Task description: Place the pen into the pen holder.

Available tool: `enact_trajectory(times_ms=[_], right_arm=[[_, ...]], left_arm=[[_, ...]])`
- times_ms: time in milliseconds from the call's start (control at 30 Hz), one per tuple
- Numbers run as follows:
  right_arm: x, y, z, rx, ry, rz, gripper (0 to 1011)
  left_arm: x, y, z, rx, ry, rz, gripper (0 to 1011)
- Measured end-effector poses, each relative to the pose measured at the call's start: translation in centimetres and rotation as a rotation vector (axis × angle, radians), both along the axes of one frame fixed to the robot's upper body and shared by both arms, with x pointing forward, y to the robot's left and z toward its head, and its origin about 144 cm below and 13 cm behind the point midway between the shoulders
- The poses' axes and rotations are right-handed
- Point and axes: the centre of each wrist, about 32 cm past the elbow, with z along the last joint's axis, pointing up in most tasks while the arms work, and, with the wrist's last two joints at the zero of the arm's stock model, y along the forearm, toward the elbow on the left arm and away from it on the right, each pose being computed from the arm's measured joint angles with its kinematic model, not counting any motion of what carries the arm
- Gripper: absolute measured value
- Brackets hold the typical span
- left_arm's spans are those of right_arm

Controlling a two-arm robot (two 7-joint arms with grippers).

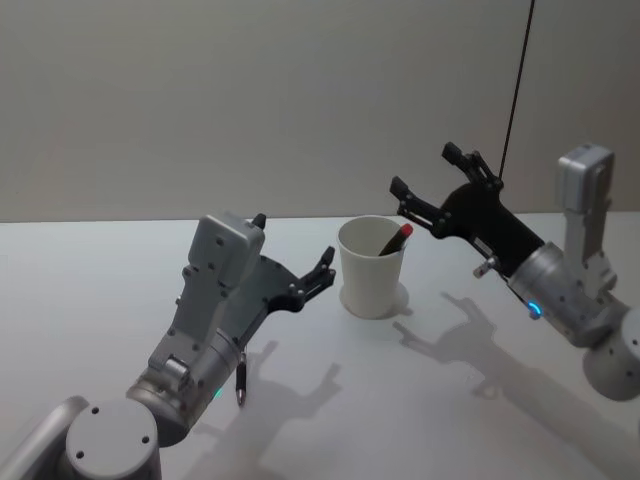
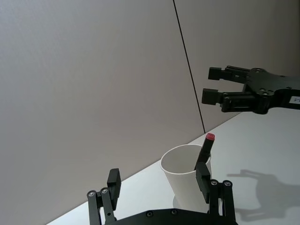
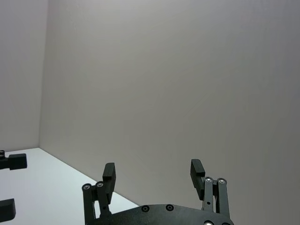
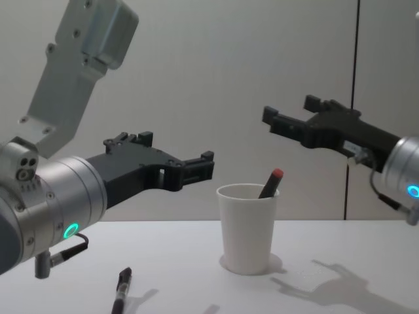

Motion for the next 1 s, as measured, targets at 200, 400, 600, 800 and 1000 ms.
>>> enact_trajectory(times_ms=[200,400,600,800,1000], right_arm=[[-1.8,-0.8,0.3,-0.007,0.014,-0.039,1002],[-3.2,-1.5,0.4,-0.012,0.033,-0.08,1001],[-4.8,-2.2,0.5,-0.017,0.057,-0.127,1002],[-6.3,-2.9,0.5,-0.027,0.087,-0.171,1002],[-7.3,-3.5,0.7,-0.041,0.113,-0.209,1002]], left_arm=[[0.0,0.0,0.0,0.0,0.0,0.0,1000],[0.0,0.0,0.0,0.0,0.0,0.0,1001],[0.0,0.0,0.0,0.0,0.0,0.0,1001],[0.0,0.0,0.0,0.0,0.0,0.0,1001],[0.0,0.0,0.0,0.0,0.0,0.0,1001]])
